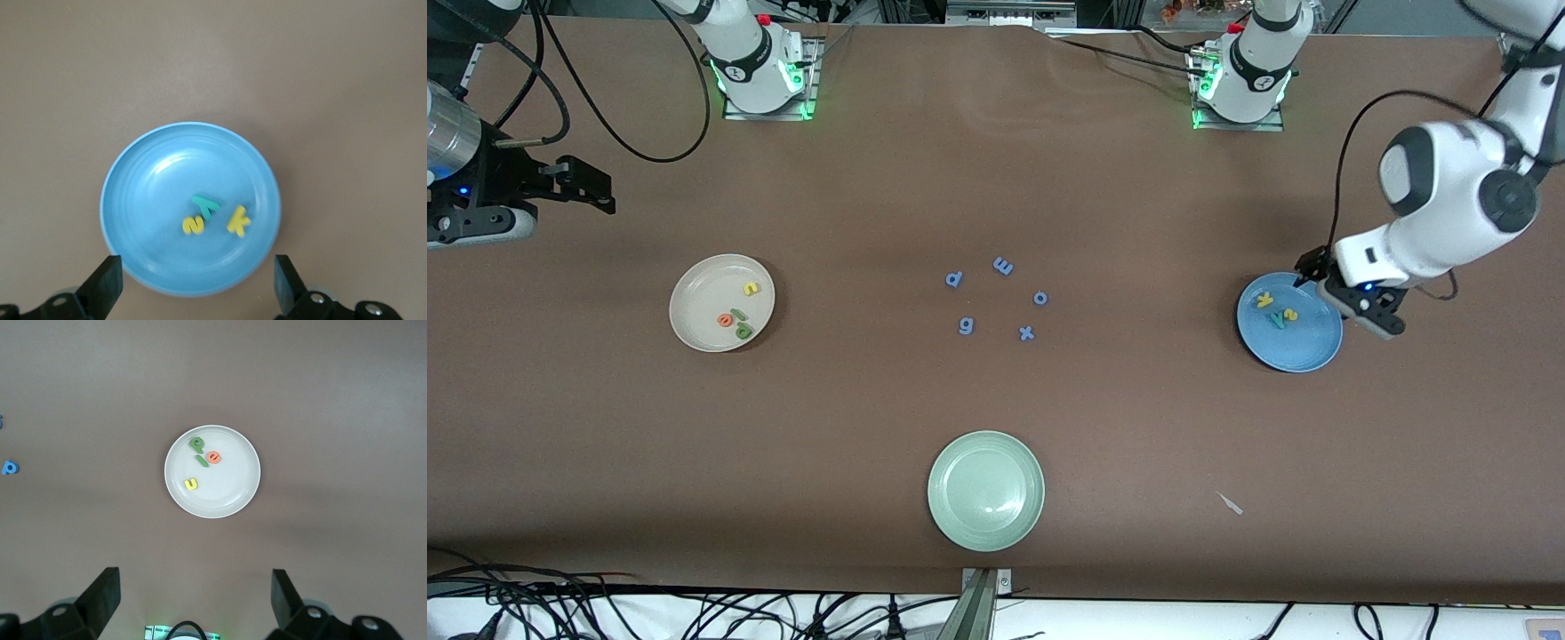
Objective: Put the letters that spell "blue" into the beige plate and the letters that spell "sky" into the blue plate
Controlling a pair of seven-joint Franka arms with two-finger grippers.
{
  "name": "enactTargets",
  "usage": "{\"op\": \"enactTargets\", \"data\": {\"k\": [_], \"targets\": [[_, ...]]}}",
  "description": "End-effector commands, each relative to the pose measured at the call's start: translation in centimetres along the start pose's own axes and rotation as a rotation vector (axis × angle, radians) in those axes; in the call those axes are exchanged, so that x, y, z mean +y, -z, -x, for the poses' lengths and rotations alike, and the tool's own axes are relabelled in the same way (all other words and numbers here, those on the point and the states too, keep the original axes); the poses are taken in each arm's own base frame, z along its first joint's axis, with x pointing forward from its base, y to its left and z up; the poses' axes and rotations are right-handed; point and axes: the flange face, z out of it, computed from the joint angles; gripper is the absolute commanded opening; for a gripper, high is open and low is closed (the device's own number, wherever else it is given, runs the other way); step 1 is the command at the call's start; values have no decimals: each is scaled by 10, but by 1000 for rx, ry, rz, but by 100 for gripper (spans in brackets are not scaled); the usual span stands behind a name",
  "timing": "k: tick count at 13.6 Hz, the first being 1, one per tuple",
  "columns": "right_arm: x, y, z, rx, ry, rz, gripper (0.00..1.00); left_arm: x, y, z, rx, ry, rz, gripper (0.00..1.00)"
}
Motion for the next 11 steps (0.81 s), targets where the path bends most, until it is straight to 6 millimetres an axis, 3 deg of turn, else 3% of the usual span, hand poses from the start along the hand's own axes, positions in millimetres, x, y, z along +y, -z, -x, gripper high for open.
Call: {"op": "enactTargets", "data": {"k": [1, 5, 7, 8, 11], "targets": [[0, 3, 1, 7, -9, 3, 100, 41, 82, 22, -8, 55, -36, 100], [0, 2, 1, 5, -8, 3, 100, 53, 218, 14, -71, 81, -23, 100], [0, 3, 1, 7, -8, 3, 100, 68, 271, 16, -92, 137, -32, 100], [0, 3, 1, 7, -6, 3, 100, 70, 290, 20, -81, 178, -36, 100], [0, 3, 1, 7, -8, 3, 100, 74, 289, -9, -82, 278, -37, 100]]}}
